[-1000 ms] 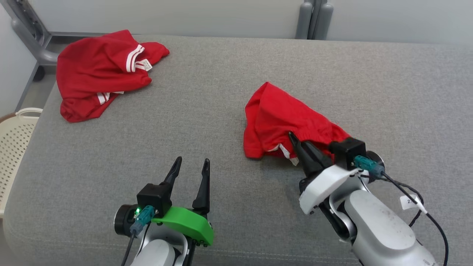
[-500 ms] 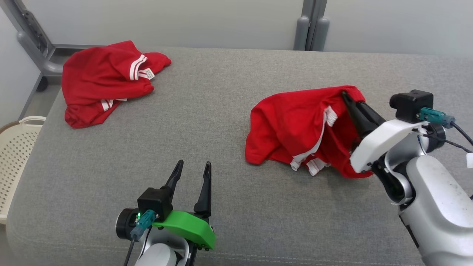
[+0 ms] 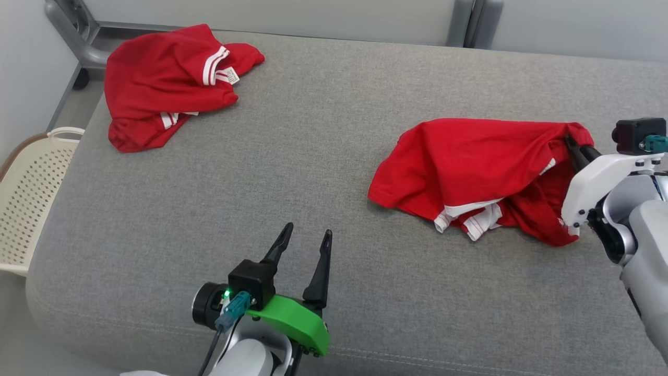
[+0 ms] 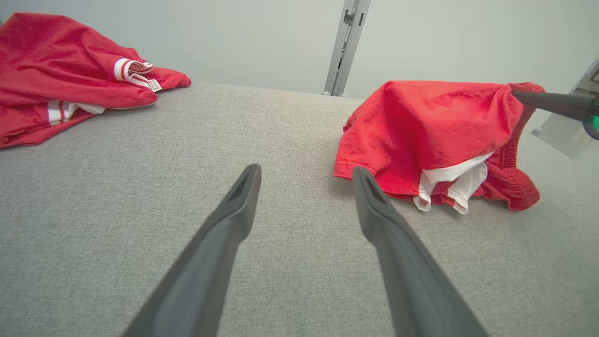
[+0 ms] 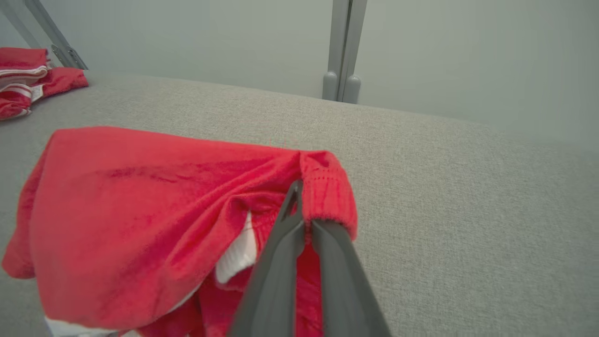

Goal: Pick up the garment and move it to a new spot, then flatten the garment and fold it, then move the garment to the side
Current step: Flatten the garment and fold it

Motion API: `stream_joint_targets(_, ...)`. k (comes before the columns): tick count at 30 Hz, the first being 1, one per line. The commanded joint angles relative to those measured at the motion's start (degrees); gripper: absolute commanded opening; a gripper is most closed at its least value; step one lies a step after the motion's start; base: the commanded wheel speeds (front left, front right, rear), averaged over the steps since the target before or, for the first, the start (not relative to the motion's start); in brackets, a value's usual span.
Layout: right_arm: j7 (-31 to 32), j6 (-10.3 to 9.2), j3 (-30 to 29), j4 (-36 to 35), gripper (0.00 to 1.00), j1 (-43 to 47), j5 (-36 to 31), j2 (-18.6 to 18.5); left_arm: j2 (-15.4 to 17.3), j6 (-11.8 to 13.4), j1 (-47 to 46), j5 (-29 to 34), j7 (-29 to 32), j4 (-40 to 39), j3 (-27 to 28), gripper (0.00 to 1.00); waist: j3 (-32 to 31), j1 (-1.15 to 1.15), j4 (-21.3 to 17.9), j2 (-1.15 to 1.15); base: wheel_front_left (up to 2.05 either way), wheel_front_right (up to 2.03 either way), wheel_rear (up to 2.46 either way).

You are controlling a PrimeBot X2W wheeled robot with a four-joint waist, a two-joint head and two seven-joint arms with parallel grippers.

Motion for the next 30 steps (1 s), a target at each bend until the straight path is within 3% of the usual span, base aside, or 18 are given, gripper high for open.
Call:
stream_joint_targets(1,-0.8,-0.02,0.9,2.5,0.00,-1.4,-0.1,-1.3,-0.1,-0.3,-1.1,0.7,0.0,0.2,-0.5,1.00,0.9,0.00,0.7,0.00,0.00,0.00,0.00)
stream_joint_targets(15,-6.1,-0.03,6.2,14.9,0.00,-6.3,1.4,-5.0,-0.8,-1.3,-2.4,1.0,0.4,0.8,-3.6,1.00,2.4,0.00,-0.7,0.00,0.00,0.00,0.00)
stream_joint_targets(16,-6.6,-0.03,6.4,15.5,0.10,-6.6,1.6,-4.9,-0.8,-1.5,-2.5,1.1,0.5,1.0,-3.8,1.00,2.4,0.00,-1.3,0.00,0.00,0.00,0.00)
stream_joint_targets(17,-7.2,-0.03,6.7,16.1,0.35,-6.8,1.7,-5.0,-0.8,-1.7,-2.6,1.2,0.5,1.1,-4.1,1.00,2.4,0.00,-1.8,0.00,0.00,0.00,0.00)
stream_joint_targets(18,-7.7,-0.03,7.1,16.7,0.76,-7.0,1.7,-4.9,-0.9,-1.9,-2.8,1.1,0.6,1.4,-4.4,1.00,2.3,0.00,-2.4,0.00,0.00,0.00,0.00)
stream_joint_targets(19,-8.2,-0.03,7.6,17.1,1.00,-7.3,1.6,-4.8,-1.0,-2.2,-2.9,1.0,0.8,1.7,-4.8,1.00,2.3,0.00,-3.1,0.00,0.00,0.00,0.00)
stream_joint_targets(25,-10.0,-0.03,11.4,16.1,1.00,-8.3,3.6,-3.9,-1.5,-3.8,-4.6,-1.2,1.5,4.6,-5.9,1.00,1.6,0.00,-8.3,0.00,0.00,0.00,0.00)
stream_joint_targets(30,-11.8,-0.03,14.6,12.3,1.00,-7.0,6.1,-5.4,-1.9,-5.2,-7.4,-4.8,1.6,9.4,-6.4,1.00,1.2,0.00,-13.3,0.00,0.00,0.00,0.00)
